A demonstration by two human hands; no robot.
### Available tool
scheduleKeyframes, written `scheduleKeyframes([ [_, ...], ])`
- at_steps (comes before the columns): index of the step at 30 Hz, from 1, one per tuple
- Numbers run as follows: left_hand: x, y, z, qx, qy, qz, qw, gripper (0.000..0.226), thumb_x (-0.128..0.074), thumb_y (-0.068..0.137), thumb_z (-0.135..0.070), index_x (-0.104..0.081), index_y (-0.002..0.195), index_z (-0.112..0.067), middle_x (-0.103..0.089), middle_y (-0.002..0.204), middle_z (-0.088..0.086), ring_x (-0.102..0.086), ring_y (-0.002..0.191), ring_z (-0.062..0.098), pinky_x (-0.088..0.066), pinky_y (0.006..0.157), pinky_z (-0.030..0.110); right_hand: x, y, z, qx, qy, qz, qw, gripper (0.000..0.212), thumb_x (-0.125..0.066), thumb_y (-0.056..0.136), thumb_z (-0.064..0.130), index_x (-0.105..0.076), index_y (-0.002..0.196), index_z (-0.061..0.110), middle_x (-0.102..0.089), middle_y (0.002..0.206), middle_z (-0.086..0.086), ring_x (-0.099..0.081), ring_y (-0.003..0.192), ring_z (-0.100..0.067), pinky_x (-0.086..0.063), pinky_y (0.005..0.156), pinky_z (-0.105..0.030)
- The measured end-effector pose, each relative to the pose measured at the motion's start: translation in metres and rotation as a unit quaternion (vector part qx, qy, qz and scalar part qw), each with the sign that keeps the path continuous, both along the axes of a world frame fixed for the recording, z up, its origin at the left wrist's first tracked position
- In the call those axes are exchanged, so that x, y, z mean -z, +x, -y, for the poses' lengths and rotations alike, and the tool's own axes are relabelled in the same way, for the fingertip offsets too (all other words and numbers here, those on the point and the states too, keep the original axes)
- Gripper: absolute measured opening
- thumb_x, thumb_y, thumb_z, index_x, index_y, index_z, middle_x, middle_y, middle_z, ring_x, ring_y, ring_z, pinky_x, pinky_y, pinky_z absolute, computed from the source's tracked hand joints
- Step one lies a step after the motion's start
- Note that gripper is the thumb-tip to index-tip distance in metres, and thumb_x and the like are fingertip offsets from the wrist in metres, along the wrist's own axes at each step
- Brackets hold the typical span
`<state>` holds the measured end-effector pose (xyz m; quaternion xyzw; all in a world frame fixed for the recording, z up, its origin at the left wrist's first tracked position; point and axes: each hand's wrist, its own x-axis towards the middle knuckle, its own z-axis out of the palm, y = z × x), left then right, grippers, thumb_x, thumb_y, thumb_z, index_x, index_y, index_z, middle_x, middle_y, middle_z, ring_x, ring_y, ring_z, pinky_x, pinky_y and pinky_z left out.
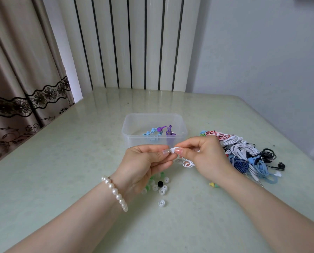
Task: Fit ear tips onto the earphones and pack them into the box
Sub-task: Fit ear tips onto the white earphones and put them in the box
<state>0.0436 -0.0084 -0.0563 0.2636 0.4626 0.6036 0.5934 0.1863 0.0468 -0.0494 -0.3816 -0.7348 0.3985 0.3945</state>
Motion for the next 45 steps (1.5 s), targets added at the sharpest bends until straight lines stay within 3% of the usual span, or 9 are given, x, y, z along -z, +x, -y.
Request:
scheduleKeyframes([
  [6, -0.002, -0.001, -0.001, 0.015, 0.009, 0.014, 1.000, 0.012, -0.056, 0.082, 0.006, -0.066, 0.087, 0.002, -0.072, 0.087, 0.017, -0.072, 0.077, 0.020, -0.057, 0.071, 0.027, 0.000, -0.001, 0.001, 0.012, 0.006, -0.028, 1.000, 0.017, -0.070, 0.076, 0.005, -0.072, 0.071, 0.021, -0.071, 0.068, 0.004, -0.062, 0.062, -0.008, -0.049, 0.062, -0.016],
  [13, -0.004, -0.005, -0.003, -0.003, 0.010, -0.066, 0.998, 0.011, -0.059, 0.084, -0.005, -0.070, 0.086, -0.007, -0.072, 0.087, 0.004, -0.066, 0.087, 0.017, -0.049, 0.087, 0.032, -0.015, 0.005, 0.001, -0.088, -0.224, -0.152, 0.959, 0.012, -0.061, 0.070, 0.020, -0.069, 0.074, 0.013, -0.063, 0.056, -0.004, -0.056, 0.048, -0.010, -0.047, 0.050, -0.018],
  [17, -0.008, -0.005, -0.001, 0.099, -0.015, -0.050, 0.994, 0.026, -0.052, 0.088, -0.019, -0.064, 0.106, -0.005, -0.068, 0.105, 0.012, -0.065, 0.090, 0.027, -0.049, 0.089, 0.039, -0.019, 0.005, 0.003, -0.126, -0.295, -0.212, 0.923, 0.014, -0.055, 0.070, 0.019, -0.062, 0.079, 0.010, -0.061, 0.055, -0.006, -0.059, 0.047, -0.014, -0.049, 0.048, -0.022],
  [21, -0.013, -0.004, 0.003, 0.160, -0.031, 0.009, 0.987, 0.025, -0.043, 0.092, -0.020, -0.063, 0.093, -0.007, -0.070, 0.088, 0.012, -0.069, 0.076, 0.025, -0.056, 0.073, 0.033, -0.017, 0.008, -0.001, -0.114, -0.294, -0.202, 0.927, 0.012, -0.055, 0.075, 0.021, -0.059, 0.084, 0.014, -0.066, 0.063, -0.007, -0.065, 0.055, -0.023, -0.045, 0.048, -0.023],
  [29, -0.007, -0.013, -0.002, 0.092, -0.001, -0.012, 0.996, 0.017, -0.049, 0.083, 0.012, -0.064, 0.088, 0.004, -0.069, 0.073, 0.012, -0.069, 0.066, 0.016, -0.057, 0.066, 0.024, -0.007, 0.006, -0.001, -0.033, -0.229, -0.097, 0.968, 0.016, -0.054, 0.087, 0.006, -0.065, 0.090, 0.018, -0.066, 0.066, -0.002, -0.062, 0.053, -0.014, -0.042, 0.047, -0.020],
  [36, -0.006, -0.012, -0.002, 0.070, -0.008, -0.045, 0.997, 0.011, -0.060, 0.077, 0.005, -0.056, 0.083, -0.003, -0.069, 0.065, 0.009, -0.068, 0.058, 0.015, -0.057, 0.056, 0.022, -0.003, -0.001, 0.005, -0.056, -0.153, -0.044, 0.986, 0.023, -0.075, 0.060, 0.025, -0.072, 0.082, 0.021, -0.073, 0.082, -0.002, -0.063, 0.074, -0.006, -0.047, 0.067, -0.018],
  [41, -0.004, -0.011, -0.002, 0.077, 0.004, -0.069, 0.995, 0.005, -0.063, 0.076, -0.006, -0.060, 0.077, -0.002, -0.070, 0.067, 0.009, -0.068, 0.059, 0.014, -0.056, 0.056, 0.021, -0.003, -0.003, 0.006, -0.058, -0.106, -0.048, 0.992, 0.014, -0.073, 0.070, 0.002, -0.072, 0.077, 0.014, -0.070, 0.064, 0.011, -0.064, 0.064, 0.000, -0.050, 0.065, -0.010],
  [43, -0.004, -0.011, -0.002, 0.066, 0.023, -0.126, 0.989, 0.008, -0.066, 0.073, -0.013, -0.065, 0.073, -0.005, -0.070, 0.067, 0.005, -0.065, 0.060, 0.013, -0.053, 0.056, 0.019, -0.003, -0.001, 0.003, -0.035, -0.108, -0.051, 0.992, 0.012, -0.073, 0.071, 0.004, -0.071, 0.075, 0.015, -0.070, 0.062, 0.011, -0.063, 0.063, 0.001, -0.049, 0.063, -0.009],
  [45, 0.000, -0.013, -0.004, 0.048, 0.049, -0.319, 0.945, 0.004, -0.073, 0.073, -0.012, -0.069, 0.072, -0.011, -0.065, 0.064, -0.006, -0.057, 0.060, 0.007, -0.046, 0.056, 0.016, -0.005, 0.002, -0.002, -0.007, -0.106, -0.050, 0.993, 0.011, -0.072, 0.073, 0.006, -0.071, 0.074, 0.017, -0.068, 0.059, 0.012, -0.059, 0.058, 0.003, -0.045, 0.059, -0.008],
])
